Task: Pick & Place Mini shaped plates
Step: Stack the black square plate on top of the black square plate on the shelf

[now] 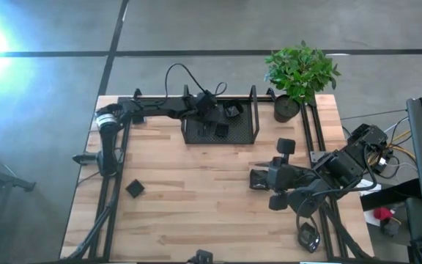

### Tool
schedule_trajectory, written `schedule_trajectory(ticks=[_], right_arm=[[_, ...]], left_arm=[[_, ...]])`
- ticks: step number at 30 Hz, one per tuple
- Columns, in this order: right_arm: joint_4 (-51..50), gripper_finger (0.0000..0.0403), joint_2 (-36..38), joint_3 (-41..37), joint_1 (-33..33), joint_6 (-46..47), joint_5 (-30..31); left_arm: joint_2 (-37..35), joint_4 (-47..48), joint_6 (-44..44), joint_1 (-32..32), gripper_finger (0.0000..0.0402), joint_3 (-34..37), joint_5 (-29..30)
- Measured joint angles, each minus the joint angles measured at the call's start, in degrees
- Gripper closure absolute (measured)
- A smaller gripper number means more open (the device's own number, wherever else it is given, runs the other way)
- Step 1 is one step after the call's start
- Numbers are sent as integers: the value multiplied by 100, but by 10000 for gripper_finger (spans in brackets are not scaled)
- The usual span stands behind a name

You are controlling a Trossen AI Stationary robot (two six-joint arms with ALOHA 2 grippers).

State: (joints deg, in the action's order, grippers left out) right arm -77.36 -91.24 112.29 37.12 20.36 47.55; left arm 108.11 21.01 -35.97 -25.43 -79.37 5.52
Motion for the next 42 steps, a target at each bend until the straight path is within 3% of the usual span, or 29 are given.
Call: schedule_trajectory(ticks=[6, 12, 29, 36, 42], right_arm=[[-3, 333, 0, 0, 0, 0, 0], [-8, 333, 0, 0, 0, -1, 0], [-18, 333, 0, 0, 0, 0, 1], [-40, 328, 0, 0, 0, -87, 2], [-110, 335, 0, 0, 0, -109, 2]], left_arm=[[251, 7, -36, -2, 330, 3, 113], [383, 9, -44, -2, 330, 4, 901], [300, 238, -122, -6, 330, -86, 1090], [-387, 682, 338, 382, 331, -212, 1111], [-1408, 1150, 957, 1245, 347, -76, 1343]])
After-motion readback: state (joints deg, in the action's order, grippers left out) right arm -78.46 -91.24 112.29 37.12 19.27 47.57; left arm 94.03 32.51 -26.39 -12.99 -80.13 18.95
